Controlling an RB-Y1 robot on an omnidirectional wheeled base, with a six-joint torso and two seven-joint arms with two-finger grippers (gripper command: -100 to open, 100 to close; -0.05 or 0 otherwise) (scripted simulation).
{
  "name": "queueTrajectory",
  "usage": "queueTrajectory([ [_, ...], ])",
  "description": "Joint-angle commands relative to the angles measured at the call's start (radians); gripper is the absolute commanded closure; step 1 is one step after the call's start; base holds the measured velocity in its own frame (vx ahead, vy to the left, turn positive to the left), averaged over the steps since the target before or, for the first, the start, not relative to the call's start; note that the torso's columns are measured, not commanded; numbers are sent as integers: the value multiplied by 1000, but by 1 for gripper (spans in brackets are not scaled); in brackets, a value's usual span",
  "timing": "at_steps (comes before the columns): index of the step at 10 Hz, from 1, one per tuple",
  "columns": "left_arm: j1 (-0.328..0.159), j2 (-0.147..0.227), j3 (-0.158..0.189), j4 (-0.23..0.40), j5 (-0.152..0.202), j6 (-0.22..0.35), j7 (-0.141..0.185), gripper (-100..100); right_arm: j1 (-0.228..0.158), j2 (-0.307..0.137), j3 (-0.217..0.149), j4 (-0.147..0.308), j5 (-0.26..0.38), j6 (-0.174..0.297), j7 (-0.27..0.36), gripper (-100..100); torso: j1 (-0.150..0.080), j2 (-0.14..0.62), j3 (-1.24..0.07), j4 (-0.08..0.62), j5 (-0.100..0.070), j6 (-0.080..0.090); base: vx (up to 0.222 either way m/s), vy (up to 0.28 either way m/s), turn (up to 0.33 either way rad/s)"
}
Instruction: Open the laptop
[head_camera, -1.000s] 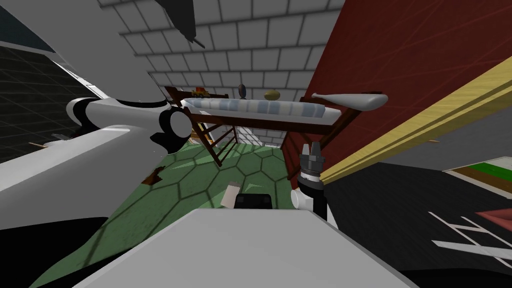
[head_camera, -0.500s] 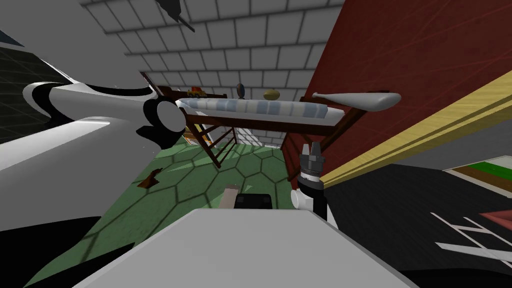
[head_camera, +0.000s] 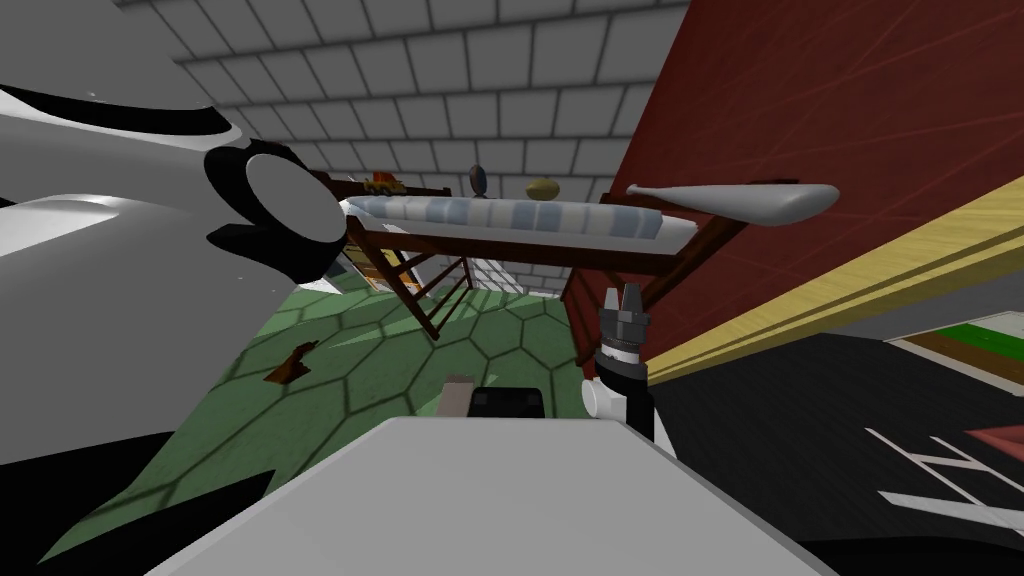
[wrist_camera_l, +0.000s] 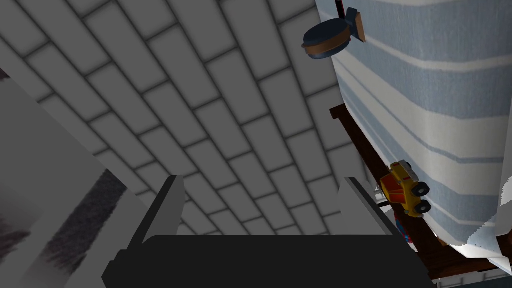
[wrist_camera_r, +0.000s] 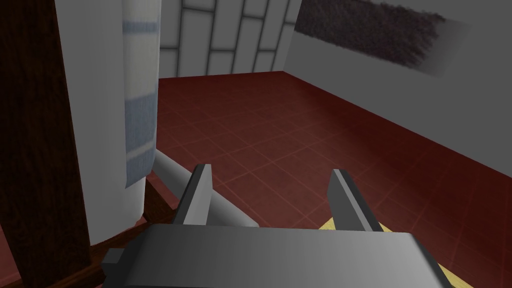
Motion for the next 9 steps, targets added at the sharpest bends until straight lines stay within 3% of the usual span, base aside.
queueTrajectory([
  [1, -34, 17, 9, -12, 13, 54, 1, -100, 0, 0, 0, 0, 0, 0, 0, 0, 0, 1, 0, 0, 0, 0, 47, -5, -9],
  [2, -59, 27, 12, -10, 19, 79, -1, -100, 0, 0, 0, 0, 0, 0, 0, 0, 0, 1, 1, 0, 0, 0, 73, -2, -19],
  [3, -46, 21, 9, -4, 15, 56, -2, -100, 0, 0, 0, 0, 0, 0, 0, 0, 0, 0, 0, 0, 0, 0, 36, 0, 0],
  [4, -49, 23, 10, -3, 16, 61, -3, 0, 0, 0, 0, 0, 0, 0, 0, 0, 0, 1, 0, 0, 0, 0, 0, 0, 0],
  [9, -49, 22, 10, -3, 16, 60, -2, 0, 0, 0, 0, 0, 0, 0, 0, 0, 0, 0, 0, 0, 0, 0, 0, 0, 0],
])
